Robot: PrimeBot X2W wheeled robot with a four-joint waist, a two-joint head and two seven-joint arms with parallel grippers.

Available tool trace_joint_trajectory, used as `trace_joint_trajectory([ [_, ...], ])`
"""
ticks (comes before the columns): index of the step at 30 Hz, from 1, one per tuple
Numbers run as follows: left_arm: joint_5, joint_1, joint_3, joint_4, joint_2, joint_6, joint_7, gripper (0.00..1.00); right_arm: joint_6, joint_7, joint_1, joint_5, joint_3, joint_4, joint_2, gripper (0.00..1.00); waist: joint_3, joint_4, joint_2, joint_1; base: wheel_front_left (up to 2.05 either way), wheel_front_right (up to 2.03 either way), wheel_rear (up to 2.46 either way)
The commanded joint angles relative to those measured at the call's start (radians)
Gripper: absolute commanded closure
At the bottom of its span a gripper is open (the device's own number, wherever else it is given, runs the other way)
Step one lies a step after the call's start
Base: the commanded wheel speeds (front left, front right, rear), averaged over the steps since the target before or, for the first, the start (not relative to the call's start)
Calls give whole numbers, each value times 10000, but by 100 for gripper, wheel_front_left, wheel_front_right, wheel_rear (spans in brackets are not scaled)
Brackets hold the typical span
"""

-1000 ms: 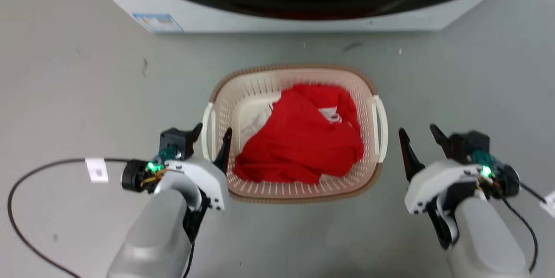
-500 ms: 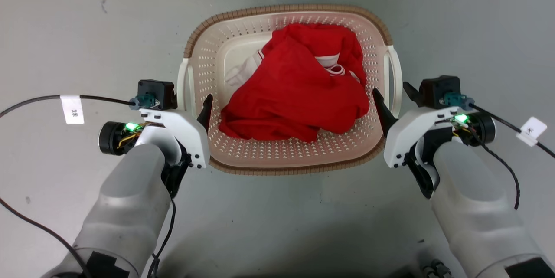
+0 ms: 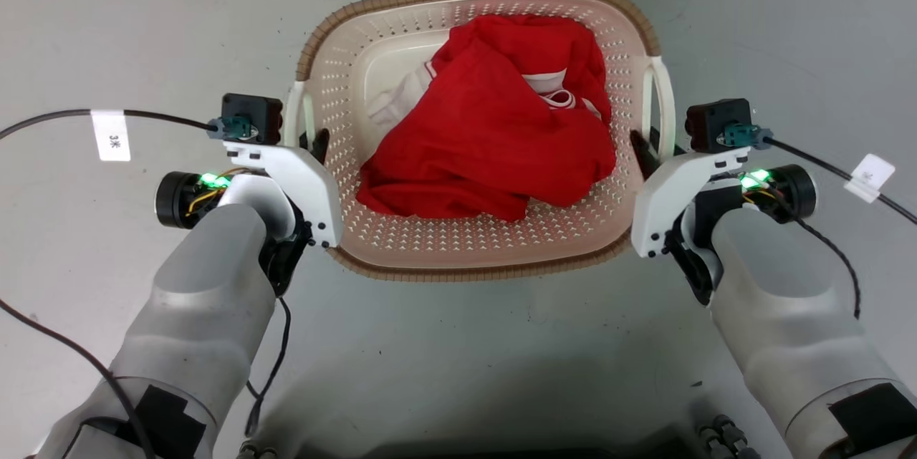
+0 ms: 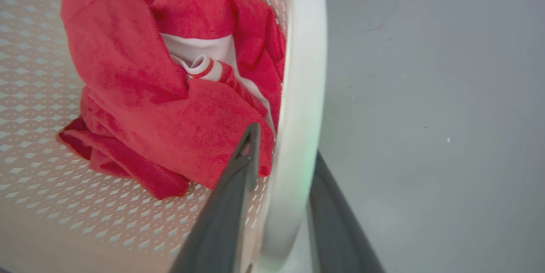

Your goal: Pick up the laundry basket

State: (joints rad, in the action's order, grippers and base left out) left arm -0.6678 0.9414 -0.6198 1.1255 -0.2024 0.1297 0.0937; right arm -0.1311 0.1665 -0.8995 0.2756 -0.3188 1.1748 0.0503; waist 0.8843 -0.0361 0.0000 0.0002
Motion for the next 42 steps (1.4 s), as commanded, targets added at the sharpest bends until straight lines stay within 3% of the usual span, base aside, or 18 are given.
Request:
trace_joint_trajectory([
  [1,-209,121,-244,-80,-19,18,-30,100,-7,-34,-193,246,-225,90,-9,100,-51,2,0,-2,0,0,0],
  [8,-980,-74,-979,-178,0,29,-184,100,-18,-349,-2,912,-998,294,-51,100,-651,52,0,-2,0,0,0],
  [18,-2434,-735,-1796,-256,217,69,-1359,100,-57,-1978,469,2190,-2107,311,-125,100,-2669,71,0,-2,0,0,0],
  [29,-3587,-1114,-2489,-351,80,71,-2380,100,-57,-3675,814,3277,-2693,392,59,100,-4661,153,0,-2,0,0,0],
  [42,-4507,-857,-2983,-247,-23,70,-3786,100,-57,-5342,786,4298,-3202,129,417,100,-5804,310,0,-2,0,0,0],
])
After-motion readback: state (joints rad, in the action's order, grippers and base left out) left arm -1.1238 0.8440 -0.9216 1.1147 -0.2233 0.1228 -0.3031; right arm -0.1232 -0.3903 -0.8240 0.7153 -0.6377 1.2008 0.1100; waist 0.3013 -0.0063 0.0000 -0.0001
